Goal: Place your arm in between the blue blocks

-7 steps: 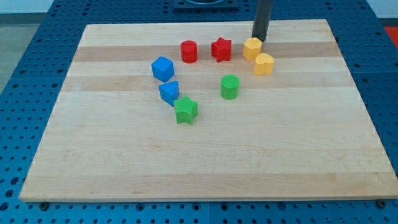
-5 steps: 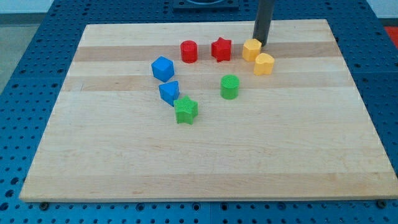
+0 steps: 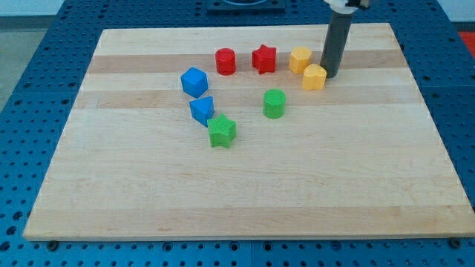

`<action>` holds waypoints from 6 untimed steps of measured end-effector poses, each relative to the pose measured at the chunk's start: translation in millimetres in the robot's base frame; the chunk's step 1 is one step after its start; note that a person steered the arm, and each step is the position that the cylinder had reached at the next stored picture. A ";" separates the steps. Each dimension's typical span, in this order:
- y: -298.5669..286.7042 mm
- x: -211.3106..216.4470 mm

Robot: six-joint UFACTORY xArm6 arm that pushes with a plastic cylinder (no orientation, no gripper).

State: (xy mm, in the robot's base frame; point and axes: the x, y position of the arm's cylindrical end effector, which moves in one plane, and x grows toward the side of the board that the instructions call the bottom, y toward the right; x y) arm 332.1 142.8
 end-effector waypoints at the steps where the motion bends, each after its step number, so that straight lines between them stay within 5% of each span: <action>1: -10.8 0.2; 6: -24.4 4.2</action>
State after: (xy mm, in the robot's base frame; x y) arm 336.3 118.4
